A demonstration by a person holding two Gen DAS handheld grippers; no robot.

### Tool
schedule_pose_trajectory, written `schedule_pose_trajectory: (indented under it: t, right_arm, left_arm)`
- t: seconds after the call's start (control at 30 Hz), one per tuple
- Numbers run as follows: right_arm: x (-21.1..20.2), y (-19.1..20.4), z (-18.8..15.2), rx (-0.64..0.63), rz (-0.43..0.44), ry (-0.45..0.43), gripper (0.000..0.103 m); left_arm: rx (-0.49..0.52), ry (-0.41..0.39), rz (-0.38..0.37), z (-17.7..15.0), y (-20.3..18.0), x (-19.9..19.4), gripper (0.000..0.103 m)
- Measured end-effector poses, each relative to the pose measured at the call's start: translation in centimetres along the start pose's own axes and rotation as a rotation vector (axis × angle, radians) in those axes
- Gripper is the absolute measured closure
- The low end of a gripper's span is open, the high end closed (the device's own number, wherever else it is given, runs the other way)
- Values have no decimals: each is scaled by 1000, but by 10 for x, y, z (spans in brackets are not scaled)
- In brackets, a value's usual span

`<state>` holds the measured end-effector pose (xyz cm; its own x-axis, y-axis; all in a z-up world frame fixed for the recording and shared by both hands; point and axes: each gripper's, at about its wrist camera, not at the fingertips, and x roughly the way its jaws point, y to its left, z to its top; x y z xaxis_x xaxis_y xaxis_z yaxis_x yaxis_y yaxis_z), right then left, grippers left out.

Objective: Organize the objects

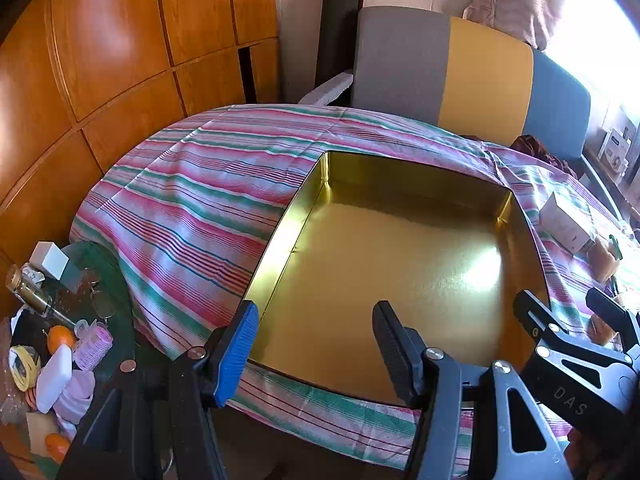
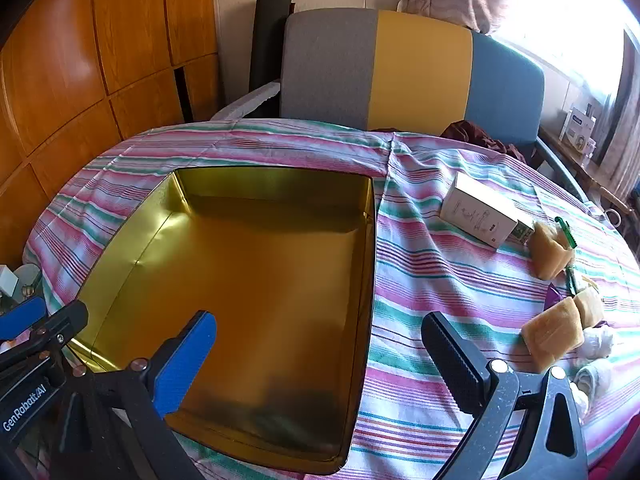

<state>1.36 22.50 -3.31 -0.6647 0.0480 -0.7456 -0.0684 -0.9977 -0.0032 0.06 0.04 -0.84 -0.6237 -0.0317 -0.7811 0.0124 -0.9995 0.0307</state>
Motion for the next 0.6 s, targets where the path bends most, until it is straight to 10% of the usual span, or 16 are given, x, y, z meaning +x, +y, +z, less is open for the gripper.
schedule_pose_trajectory:
  t: [0.6]
  right_arm:
    - [2, -2, -2, 13, -19, 13, 0]
  left_arm:
    - [6, 6, -4, -1, -4, -1, 43]
